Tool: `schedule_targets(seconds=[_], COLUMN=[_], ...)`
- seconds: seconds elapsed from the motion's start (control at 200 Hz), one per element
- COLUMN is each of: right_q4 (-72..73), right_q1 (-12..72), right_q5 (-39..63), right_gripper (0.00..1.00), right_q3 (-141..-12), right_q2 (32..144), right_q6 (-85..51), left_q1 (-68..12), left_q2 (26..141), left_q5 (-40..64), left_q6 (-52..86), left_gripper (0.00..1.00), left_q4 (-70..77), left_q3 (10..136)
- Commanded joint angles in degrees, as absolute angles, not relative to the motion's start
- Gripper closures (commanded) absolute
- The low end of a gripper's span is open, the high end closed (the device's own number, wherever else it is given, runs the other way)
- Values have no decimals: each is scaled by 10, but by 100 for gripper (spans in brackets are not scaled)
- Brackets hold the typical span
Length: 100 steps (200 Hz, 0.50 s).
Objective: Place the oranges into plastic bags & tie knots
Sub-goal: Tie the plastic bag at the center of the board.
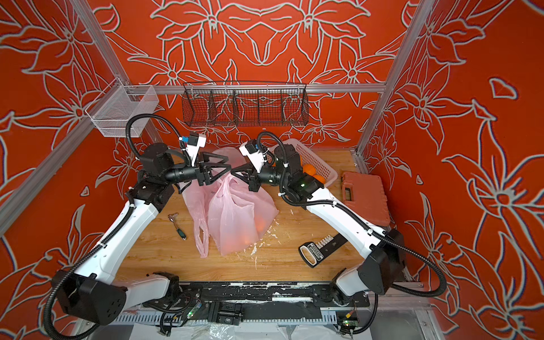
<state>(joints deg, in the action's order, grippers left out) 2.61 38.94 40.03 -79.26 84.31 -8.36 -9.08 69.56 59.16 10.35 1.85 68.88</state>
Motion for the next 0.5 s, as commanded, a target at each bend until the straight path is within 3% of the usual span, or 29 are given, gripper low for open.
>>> schedule_targets(seconds=[0.0, 0.495], right_q4=[65, 68], right_q1=[385, 385], right_q5=[421, 491], right_gripper=[100, 100], right_q3=[-819, -851], right_q2=[853, 877], right_q6=[-102, -116], left_q1=[-93, -94], left_q2=[662, 624], left_q5=[601, 573], left_q6=[101, 97], left_gripper=[39, 33], left_q4=[18, -12], left_q3=[673, 629])
